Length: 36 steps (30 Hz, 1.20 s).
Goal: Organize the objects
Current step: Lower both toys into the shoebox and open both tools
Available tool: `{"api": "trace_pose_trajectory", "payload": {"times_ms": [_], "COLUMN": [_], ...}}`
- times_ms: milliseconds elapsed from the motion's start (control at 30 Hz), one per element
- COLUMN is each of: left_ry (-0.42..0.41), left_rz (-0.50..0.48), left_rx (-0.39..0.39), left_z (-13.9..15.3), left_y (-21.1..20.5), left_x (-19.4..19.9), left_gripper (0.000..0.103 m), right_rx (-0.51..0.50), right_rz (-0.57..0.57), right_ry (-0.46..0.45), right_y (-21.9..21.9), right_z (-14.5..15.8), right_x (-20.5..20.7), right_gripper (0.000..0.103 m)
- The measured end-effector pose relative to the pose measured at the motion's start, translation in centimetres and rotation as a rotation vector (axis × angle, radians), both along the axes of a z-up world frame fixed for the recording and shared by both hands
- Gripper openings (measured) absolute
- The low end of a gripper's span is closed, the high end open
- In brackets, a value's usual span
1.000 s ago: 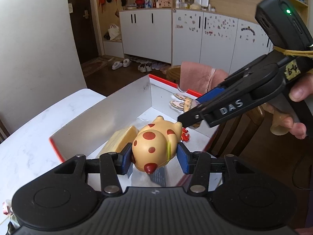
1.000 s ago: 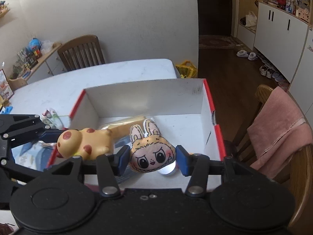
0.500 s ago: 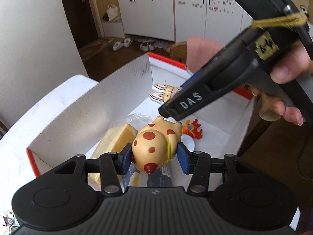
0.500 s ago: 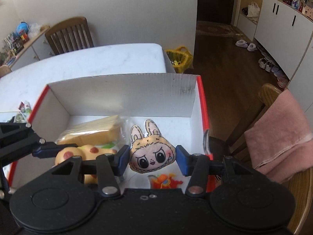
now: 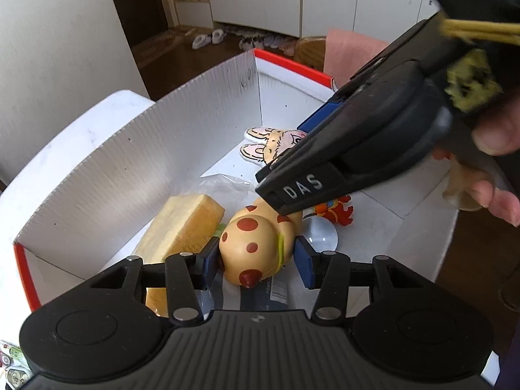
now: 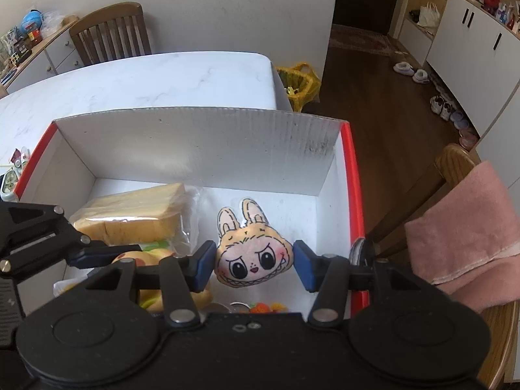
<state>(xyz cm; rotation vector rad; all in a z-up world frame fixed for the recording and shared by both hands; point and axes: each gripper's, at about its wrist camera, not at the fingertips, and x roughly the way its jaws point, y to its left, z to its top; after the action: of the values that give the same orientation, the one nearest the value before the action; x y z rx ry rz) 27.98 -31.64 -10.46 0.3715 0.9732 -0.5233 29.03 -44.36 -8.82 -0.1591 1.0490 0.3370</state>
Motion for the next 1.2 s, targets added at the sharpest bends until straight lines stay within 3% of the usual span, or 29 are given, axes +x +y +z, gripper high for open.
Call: {"api": "trace_pose_trajectory", "payload": {"times_ms": [300, 500, 767, 1200], "left_ry": [0.062, 0.066, 0.062, -0.021], "left_rz": [-0.014, -0.02, 0.003, 0.045], "left_rx": [0.043, 0.026, -0.02, -0.1], "left_z": [-0.1, 0.0, 0.9, 4.1], "left_y": [-1.2, -1.4, -0.5, 2.8], "left_x": [0.6, 0.3, -0.3, -2.5], "left_gripper": [0.052, 0.066, 0.066, 0.066], "right_rx": [0.009, 0.02, 0.052, 0.102], "right_rz": [0.006, 0.0, -0.014, 0.003], "right_ry": [-0.007, -0.019, -0.029, -0.053], "right_y": [-0.4, -1.1, -2.1, -2.5], "right_z": [0.5, 1.3, 2.6, 4.5], "right_x": [-0.3, -0.7, -1.5, -4.4], "right_gripper": [0.053, 0.055, 0.055, 0.055]}}
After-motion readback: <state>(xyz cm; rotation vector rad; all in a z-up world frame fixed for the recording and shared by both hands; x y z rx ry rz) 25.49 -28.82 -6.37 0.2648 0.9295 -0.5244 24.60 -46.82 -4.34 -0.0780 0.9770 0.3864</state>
